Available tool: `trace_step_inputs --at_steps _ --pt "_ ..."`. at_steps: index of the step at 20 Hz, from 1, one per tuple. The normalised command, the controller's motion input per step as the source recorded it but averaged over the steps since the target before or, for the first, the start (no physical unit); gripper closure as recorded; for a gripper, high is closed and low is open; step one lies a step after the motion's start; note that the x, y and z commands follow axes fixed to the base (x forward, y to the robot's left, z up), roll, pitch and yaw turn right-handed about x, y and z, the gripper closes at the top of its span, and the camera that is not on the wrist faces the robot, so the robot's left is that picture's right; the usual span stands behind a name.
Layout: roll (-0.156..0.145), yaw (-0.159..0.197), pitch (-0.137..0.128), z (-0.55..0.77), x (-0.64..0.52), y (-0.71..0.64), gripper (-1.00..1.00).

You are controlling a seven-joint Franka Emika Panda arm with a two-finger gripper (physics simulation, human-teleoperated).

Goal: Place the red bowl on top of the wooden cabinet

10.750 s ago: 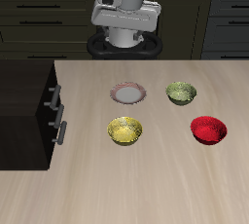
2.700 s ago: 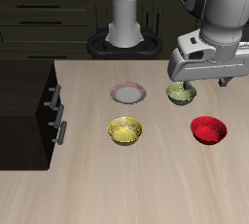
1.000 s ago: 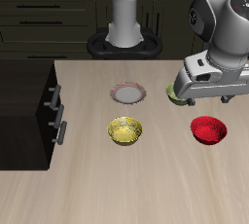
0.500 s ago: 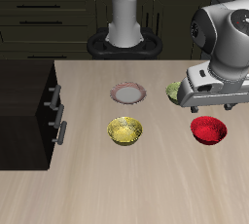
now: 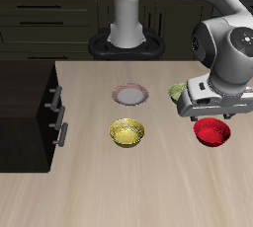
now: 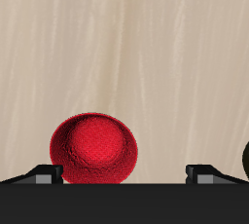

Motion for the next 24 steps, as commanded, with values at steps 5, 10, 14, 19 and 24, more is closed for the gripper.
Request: trace_step_inputs --at_steps 5,10,14,19,24 --pt "0.006 -0.013 0.040 -0.20 -0.10 0.05 -1.00" --pt "0.000 0.008 0.019 -0.08 -0.03 -0.04 -1.00" --pt "-0.011 -0.061 0.070 -0.15 -0.07 -0.19 -1.00" --pt "-0.031 0.050 -0.050 -0.04 -0.05 -0.20 -1.00" --pt "-0.018 -0.005 -0.020 -0.03 -0.02 -0.26 -1.00"
